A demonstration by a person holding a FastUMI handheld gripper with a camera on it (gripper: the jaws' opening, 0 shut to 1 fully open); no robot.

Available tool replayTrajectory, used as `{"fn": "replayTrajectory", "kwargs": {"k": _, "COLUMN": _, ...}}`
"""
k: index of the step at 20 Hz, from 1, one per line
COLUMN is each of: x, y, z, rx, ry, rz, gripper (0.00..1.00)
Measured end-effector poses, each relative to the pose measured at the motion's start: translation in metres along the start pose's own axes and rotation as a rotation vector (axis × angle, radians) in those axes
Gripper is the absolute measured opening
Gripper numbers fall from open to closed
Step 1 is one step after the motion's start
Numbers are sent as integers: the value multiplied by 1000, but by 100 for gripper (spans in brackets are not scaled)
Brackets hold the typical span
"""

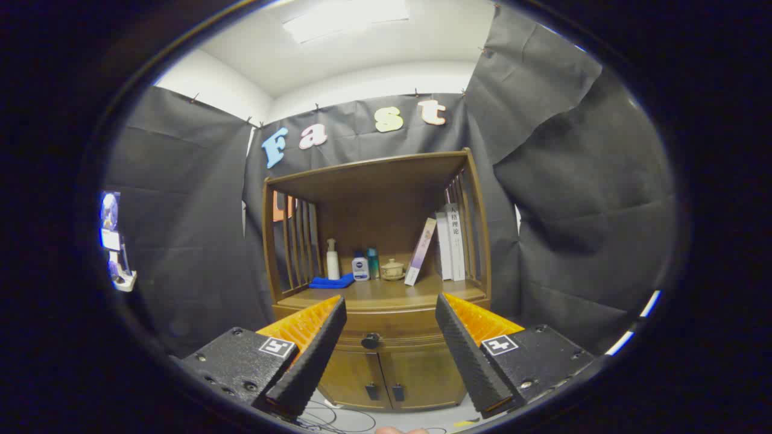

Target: Pull open the drawer, take out the items inside it, and place them on the countertop above the cabinet.

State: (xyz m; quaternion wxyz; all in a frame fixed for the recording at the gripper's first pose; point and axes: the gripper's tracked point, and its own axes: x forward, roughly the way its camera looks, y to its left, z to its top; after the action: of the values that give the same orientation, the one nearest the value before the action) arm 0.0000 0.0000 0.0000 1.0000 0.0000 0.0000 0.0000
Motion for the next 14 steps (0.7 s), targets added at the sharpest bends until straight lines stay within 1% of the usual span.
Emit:
{"fn": "replayTrajectory", "kwargs": {"k": 6, "x": -1, "y": 15, "z": 12, "rx": -74, "ry": -40, "rz": 32, "gripper": 98}}
{"fn": "replayTrajectory", "kwargs": {"k": 14, "x": 0, "y": 20, "z": 6, "rx": -59, "ry": -30, "rz": 41, "gripper": 98}}
